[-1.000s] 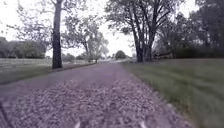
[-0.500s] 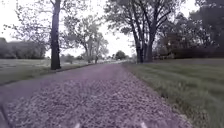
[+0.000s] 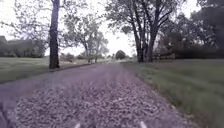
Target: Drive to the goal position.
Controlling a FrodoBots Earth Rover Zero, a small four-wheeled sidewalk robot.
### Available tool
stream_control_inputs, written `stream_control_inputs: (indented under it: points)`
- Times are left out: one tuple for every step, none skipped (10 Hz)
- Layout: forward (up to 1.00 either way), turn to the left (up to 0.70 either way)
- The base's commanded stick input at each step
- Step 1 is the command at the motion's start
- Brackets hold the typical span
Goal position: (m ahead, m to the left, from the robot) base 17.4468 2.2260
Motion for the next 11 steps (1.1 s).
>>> stream_control_inputs:
  points:
    - [0.7, 0.0]
    - [0.7, 0.0]
    - [0.7, 0.0]
    - [0.7, 0.0]
    - [0.7, 0.0]
    - [0.7, 0.0]
    - [0.7, 0.0]
    - [0.7, 0.0]
    - [0.7, 0.0]
    - [0.7, 0.0]
    - [0.7, 0.0]
